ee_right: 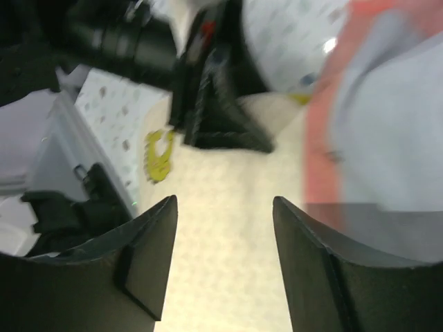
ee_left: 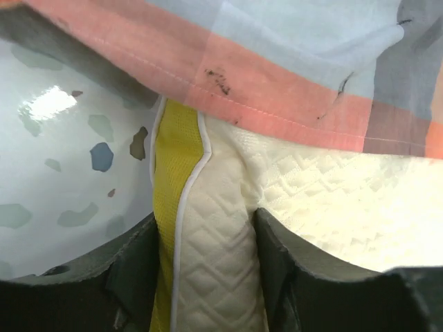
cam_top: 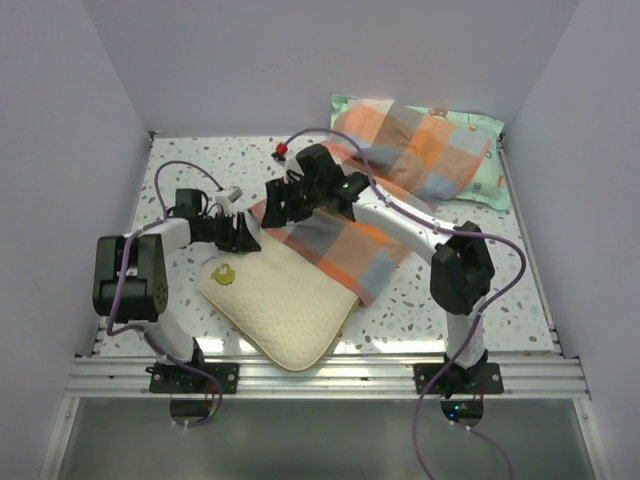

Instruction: Put the pillow into the pillowcase

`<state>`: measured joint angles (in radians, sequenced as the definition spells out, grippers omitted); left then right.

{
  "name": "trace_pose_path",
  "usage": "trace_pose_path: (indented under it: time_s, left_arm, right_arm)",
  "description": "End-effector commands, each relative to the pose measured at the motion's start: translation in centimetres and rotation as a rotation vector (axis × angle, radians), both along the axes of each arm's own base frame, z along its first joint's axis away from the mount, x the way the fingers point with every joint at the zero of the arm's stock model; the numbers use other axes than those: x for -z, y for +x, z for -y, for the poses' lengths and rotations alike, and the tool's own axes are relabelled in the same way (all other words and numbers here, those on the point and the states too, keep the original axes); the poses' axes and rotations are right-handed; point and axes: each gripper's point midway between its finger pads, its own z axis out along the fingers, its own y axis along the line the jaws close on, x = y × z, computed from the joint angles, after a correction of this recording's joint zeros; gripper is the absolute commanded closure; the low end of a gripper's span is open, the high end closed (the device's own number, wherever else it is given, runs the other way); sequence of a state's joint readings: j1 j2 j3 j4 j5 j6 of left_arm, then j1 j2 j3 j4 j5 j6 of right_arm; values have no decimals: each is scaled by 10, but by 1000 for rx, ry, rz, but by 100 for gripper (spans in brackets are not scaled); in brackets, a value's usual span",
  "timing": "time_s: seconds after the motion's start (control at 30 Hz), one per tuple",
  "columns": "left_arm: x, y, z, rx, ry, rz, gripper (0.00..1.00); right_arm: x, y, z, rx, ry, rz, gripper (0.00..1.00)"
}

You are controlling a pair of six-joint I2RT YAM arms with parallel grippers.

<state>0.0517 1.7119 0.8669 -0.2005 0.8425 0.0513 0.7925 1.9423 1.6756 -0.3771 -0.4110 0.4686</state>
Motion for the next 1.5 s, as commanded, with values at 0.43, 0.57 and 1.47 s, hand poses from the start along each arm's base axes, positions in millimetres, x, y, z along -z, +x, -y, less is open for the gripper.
trace_pose_path:
  time_s: [0.43,0.57,1.47]
  left_arm:
    - [-99,59,-23,202,182,485,28]
    - [-107,45,-5,297,256,563,25]
    - [-37,-115,194,862,399,673,11]
  right_arm:
    - [40,102,179,87,-517,227,45]
    - [25,61,230,186,-401,96,43]
    - [159,-66,279,419,-145,-527,43]
